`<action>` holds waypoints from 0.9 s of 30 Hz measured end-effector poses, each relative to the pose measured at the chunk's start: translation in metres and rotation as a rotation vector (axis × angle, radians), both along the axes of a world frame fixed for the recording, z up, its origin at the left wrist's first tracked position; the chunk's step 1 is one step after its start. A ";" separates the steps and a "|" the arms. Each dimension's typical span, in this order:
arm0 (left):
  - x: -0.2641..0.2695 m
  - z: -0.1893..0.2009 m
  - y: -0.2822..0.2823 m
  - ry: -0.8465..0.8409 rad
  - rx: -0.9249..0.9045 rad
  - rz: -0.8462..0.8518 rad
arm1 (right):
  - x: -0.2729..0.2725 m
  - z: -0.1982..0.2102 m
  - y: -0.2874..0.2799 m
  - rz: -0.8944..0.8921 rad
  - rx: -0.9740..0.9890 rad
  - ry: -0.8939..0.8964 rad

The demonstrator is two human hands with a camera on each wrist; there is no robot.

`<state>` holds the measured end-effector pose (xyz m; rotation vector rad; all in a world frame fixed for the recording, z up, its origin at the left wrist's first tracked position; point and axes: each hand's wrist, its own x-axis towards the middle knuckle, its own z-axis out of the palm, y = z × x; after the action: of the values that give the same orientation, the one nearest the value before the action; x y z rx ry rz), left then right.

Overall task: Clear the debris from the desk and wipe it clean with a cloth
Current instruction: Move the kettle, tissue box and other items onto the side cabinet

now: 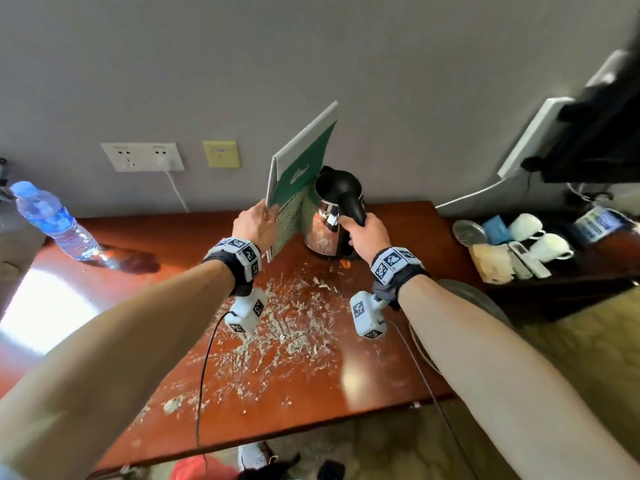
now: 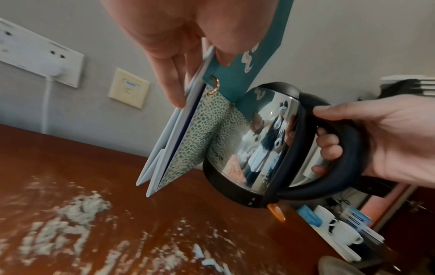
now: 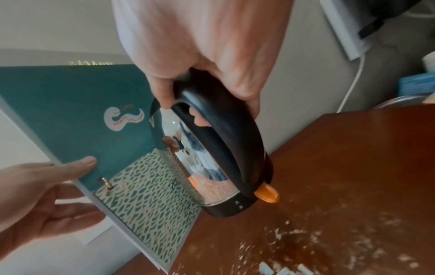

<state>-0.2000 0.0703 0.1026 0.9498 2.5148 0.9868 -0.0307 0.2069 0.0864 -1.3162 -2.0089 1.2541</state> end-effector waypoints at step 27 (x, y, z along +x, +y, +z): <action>0.370 0.016 0.177 0.052 -0.038 -0.508 | 0.410 0.009 0.094 -0.467 -0.002 0.071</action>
<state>0.1696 0.2471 0.1191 1.5133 2.1449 0.7553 0.3794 0.3012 0.0952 -1.5974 -1.5274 1.0617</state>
